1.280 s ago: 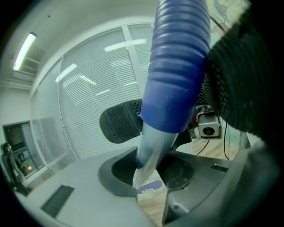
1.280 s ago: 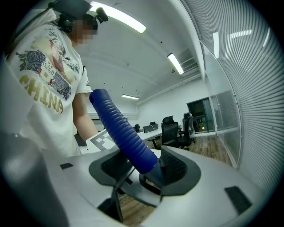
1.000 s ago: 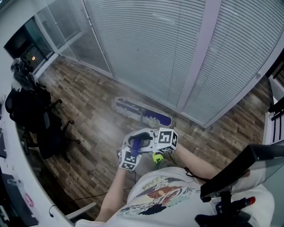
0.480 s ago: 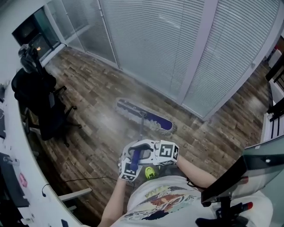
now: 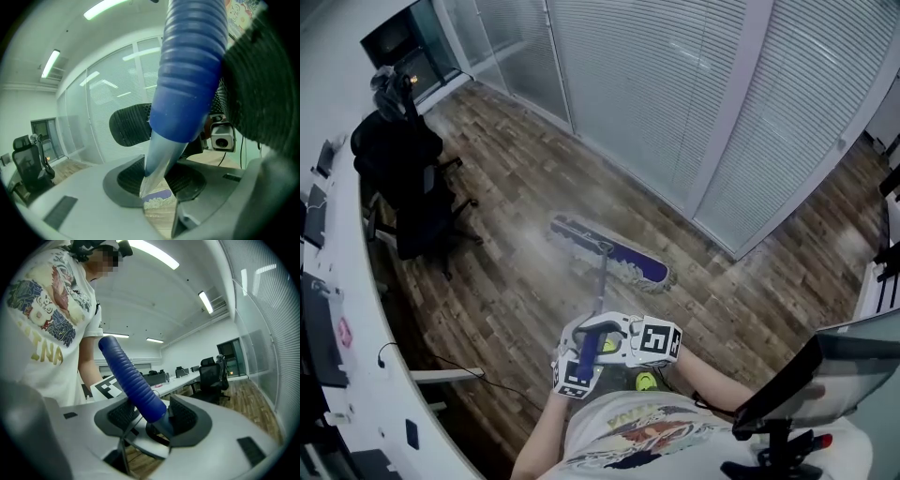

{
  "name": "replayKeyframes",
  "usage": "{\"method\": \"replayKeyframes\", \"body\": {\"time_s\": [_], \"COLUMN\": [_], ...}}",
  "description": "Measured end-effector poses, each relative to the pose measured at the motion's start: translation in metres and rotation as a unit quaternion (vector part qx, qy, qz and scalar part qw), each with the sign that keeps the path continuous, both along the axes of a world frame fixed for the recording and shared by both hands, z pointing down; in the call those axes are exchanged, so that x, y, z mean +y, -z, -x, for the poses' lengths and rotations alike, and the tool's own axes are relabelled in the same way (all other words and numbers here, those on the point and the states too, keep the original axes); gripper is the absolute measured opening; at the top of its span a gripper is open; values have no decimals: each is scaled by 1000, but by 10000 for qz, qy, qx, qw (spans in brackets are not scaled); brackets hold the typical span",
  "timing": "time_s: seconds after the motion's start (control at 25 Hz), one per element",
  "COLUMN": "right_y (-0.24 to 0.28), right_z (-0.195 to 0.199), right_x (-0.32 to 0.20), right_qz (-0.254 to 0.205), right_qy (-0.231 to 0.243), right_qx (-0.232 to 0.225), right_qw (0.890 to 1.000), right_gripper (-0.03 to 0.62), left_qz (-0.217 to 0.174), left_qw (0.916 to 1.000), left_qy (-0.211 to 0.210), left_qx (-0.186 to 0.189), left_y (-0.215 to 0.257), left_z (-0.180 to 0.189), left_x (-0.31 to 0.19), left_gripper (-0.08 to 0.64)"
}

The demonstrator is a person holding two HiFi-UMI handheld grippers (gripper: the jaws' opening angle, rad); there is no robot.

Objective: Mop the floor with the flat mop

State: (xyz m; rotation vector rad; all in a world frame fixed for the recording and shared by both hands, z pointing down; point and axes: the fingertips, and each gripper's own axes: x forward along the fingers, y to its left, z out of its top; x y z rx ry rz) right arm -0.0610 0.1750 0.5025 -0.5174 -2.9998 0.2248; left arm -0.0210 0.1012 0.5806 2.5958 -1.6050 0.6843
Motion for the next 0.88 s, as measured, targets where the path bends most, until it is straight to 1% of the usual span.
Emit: {"method": "replayKeyframes", "body": {"time_s": [0.2,0.36,0.52,0.64,0.8,0.88], "right_y": [-1,-4,-8,-11,-20,-20], "right_z": [-45,-63,-70,-73,-70,-63], "right_x": [36,55,47,46,39,28], "right_qz": [12,40,51,-56,-175,-108], "right_qy": [48,93,60,140,234,161], "right_qx": [-78,-104,-114,-38,75,63], "right_qw": [10000,9999,9999,9999,9995,9998], "right_gripper": [225,227,227,227,227,227], "left_qz": [5,-7,-3,-10,-108,-119], "left_qw": [9999,9998,9999,9999,9999,9999], "left_qy": [136,164,105,31,-13,-52], "left_qx": [-43,-77,-114,-123,-72,-40], "left_y": [-2,-7,-12,-13,-17,-18], "left_z": [-42,-59,-68,-70,-69,-63], "left_x": [37,54,48,47,38,27], "left_gripper": [110,110,110,110,110,110]}}
